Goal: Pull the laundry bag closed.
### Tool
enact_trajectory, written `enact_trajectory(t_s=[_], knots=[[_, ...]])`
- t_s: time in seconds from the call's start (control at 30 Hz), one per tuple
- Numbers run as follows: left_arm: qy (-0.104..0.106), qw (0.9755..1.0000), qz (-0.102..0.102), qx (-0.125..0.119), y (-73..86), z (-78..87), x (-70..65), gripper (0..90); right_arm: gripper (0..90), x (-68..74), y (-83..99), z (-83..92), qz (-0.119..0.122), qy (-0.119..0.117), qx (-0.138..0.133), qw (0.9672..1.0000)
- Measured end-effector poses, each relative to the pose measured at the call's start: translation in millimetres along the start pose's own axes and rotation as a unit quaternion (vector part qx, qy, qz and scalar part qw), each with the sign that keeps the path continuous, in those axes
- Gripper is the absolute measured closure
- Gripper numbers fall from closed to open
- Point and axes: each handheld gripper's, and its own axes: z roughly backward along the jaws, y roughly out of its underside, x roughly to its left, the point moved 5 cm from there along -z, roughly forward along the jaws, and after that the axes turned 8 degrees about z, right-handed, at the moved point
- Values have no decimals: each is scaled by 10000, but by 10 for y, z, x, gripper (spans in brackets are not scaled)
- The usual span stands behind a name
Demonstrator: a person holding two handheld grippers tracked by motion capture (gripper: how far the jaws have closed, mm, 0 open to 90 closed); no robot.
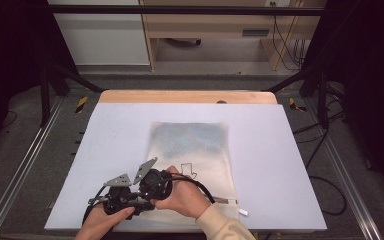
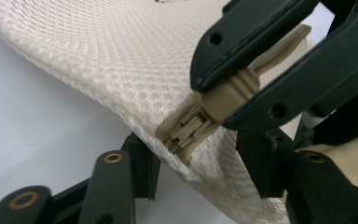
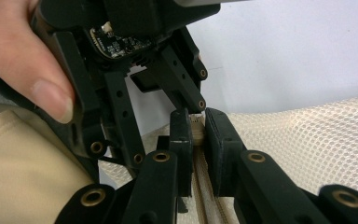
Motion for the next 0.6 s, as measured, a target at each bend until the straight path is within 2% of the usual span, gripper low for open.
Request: enact_trajectory(t_s=[0.2,0.47,0.6], knots=[[37,10000,38,-35,-10,8,10,605,820,-4,10,11,39,6,56,10000],[-25,10000,95,2,-14,6,51,786,820,-6,31,-10,79,10,24,10000],[-57,10000,61,9,-23,17,53,827,820,-6,49,-7,75,80,69,9999]])
